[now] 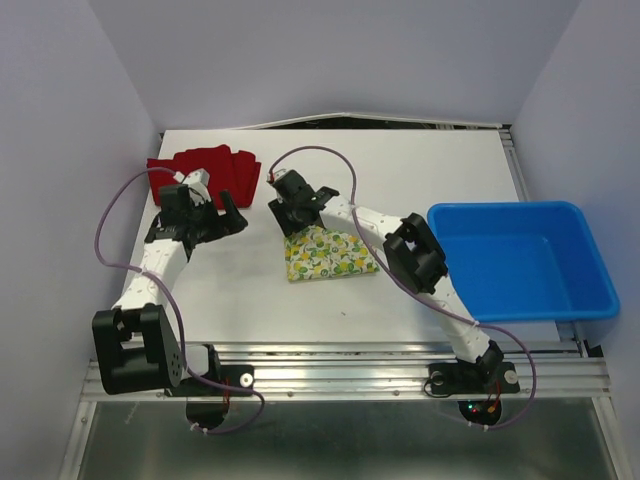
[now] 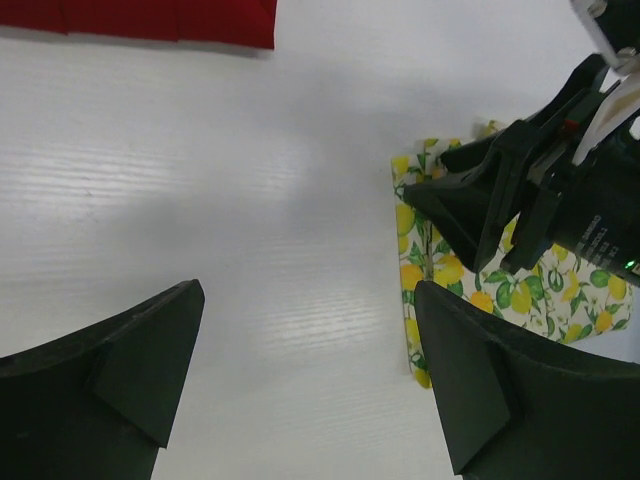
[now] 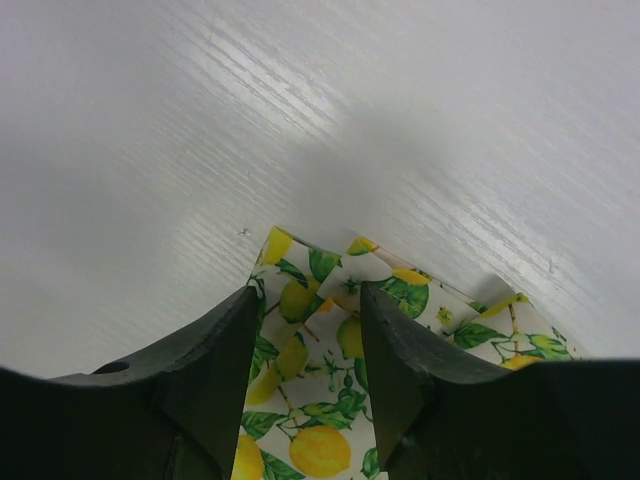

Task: Fold and stack the skirts
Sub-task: Neatly place the folded skirt to the corner

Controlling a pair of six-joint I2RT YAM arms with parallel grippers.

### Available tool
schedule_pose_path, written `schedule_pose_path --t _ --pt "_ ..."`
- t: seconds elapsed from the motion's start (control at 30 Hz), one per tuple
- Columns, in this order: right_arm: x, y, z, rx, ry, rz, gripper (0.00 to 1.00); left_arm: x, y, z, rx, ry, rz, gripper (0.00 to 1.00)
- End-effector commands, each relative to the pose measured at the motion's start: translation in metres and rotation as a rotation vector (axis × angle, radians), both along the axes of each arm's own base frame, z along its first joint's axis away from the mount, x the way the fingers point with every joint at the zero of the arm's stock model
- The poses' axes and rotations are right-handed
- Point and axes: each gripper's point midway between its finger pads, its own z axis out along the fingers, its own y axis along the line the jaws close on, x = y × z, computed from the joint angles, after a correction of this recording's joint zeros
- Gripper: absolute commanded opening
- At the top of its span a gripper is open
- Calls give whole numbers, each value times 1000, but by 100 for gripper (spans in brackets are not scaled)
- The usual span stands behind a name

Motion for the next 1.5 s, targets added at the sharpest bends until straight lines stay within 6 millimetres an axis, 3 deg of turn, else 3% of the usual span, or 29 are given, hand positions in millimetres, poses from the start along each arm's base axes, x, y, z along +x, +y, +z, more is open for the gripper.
schedule_pose_path --t 0.0,0.17,0.23,0.37,0.4,0.43,0.6,0.7,1.0,1.33,1.47 --pt "2 12 17 24 -39 29 49 -3 -11 4 -57 -31 -26 98" --pt "1 -2 -10 -56 -30 29 38 -6 -11 -17 -74 36 -15 94" --pt "1 -5 -16 -76 -29 29 26 -6 -14 -25 -94 70 -19 94" --pt "4 -4 -10 -69 -44 19 10 -8 -25 -36 -148 110 -57 92" --pt "5 -3 -7 -63 -46 15 2 -10 -32 -39 -163 115 -86 92" --pt "5 0 -1 -48 -49 15 1 -12 -38 -38 -172 112 -117 92" --pt "1 22 58 100 -63 52 1 -21 -75 -33 -264 75 -282 98" --pt "-2 28 83 156 -72 69 1 -29 -93 -43 -316 108 -331 99" --pt "-6 26 96 181 -72 61 1 -21 -106 -81 -350 193 -261 99" --pt "1 20 112 208 -85 47 1 -30 -152 -89 -515 192 -387 99" --pt "3 20 116 210 -94 40 1 -26 -156 -99 -513 207 -375 98"
